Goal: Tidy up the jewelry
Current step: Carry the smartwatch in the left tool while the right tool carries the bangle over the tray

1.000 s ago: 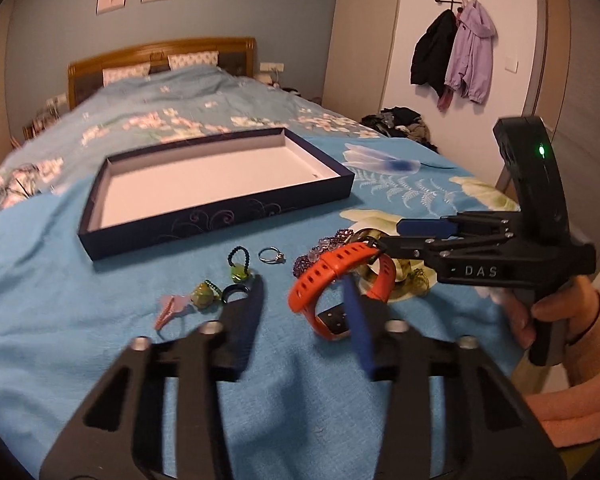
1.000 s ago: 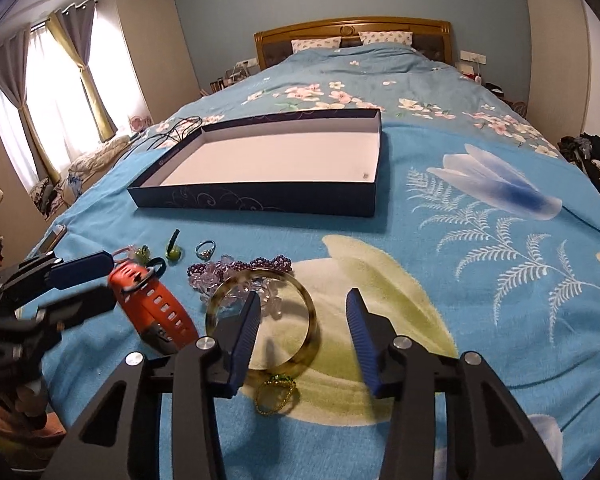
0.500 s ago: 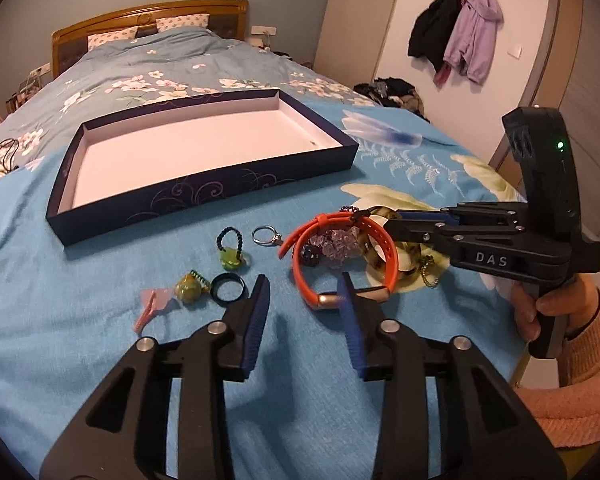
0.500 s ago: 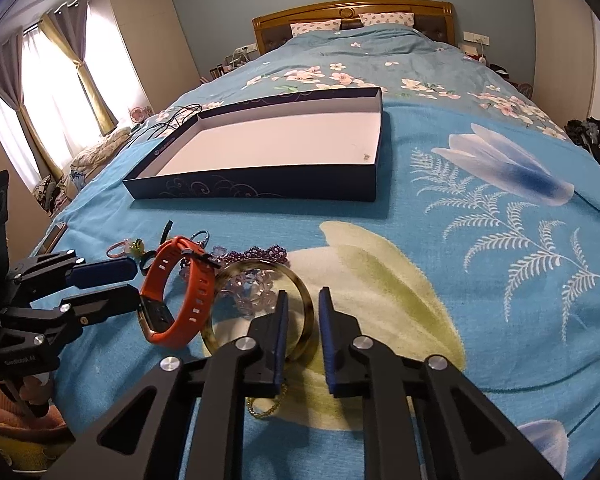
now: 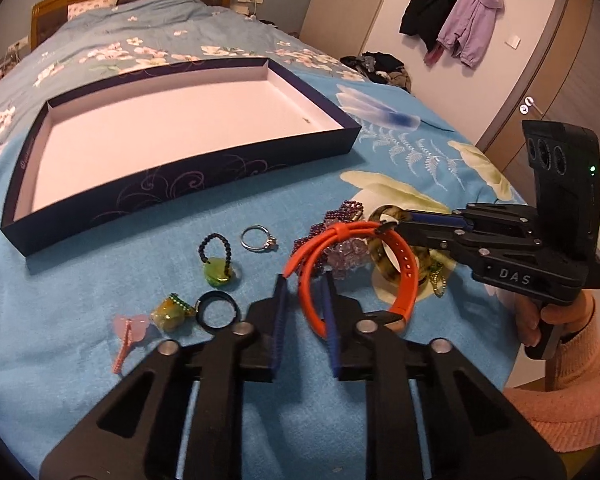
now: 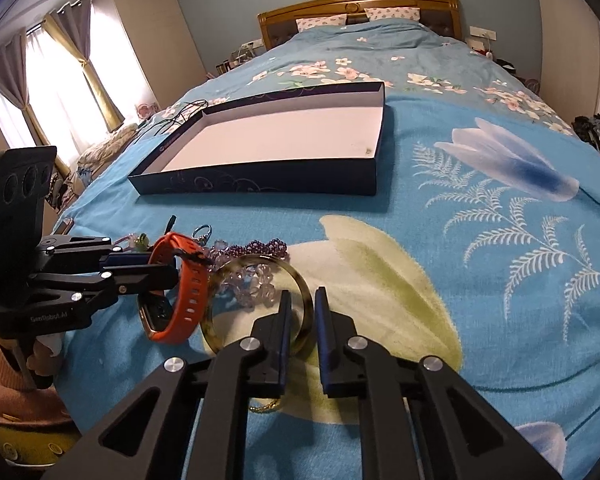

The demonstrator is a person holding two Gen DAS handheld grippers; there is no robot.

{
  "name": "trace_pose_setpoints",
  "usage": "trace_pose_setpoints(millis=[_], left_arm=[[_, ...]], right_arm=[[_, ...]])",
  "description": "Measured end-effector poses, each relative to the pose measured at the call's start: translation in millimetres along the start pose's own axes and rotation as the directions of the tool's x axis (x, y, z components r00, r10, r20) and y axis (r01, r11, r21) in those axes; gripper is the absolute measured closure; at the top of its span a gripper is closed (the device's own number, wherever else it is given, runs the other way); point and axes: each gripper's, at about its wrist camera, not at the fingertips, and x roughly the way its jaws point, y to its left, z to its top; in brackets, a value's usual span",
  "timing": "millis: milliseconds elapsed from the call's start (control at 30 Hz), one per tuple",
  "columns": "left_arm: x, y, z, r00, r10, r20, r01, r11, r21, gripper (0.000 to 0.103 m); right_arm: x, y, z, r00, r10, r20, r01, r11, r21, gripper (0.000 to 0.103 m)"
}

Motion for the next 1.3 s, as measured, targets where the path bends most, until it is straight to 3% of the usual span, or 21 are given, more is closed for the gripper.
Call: trace_pose_setpoints(millis=[33,233,533,933,1300], left_arm=[[0.5,-0.5,-0.2,1.0,-0.003,0.0,0.003,1.0,-0.007,0.098],[-6.7,7.7,-1.2,1.0,-0.024,0.011,0.025,0.996,-0.091,0.098],[-38.4,33.9,13.7,0.996,0.038,0.078,-0.024,0.986,-0.166,0.098],[-56.7,89.6,84.4,0.972,0.195,0.135,-0.16,0.96,-0.231,0.098],[-11.7,148.8,145.4,0.958,0.278,0.077,-0.238,0.912,-0.335,0.097]], right_arm=[[0.1,-1.0,0.4,1.0,0.0,-0.001,0.0,1.0,0.004,0.097],[-5.9,-7.0,1.6,1.0,0.021,0.02,-0.021,0.999,0.034,0.097],[-21.1,-8.6,26.9,0.995,0.05,0.085,-0.054,0.998,0.041,0.097],[6.9,-0.3,111.1,0.99,0.012,0.138,-0.009,1.0,-0.029,0.097],[74.8,-15.0,169.0,0.998,-0.027,0.06,0.027,1.0,0.006,0.097]])
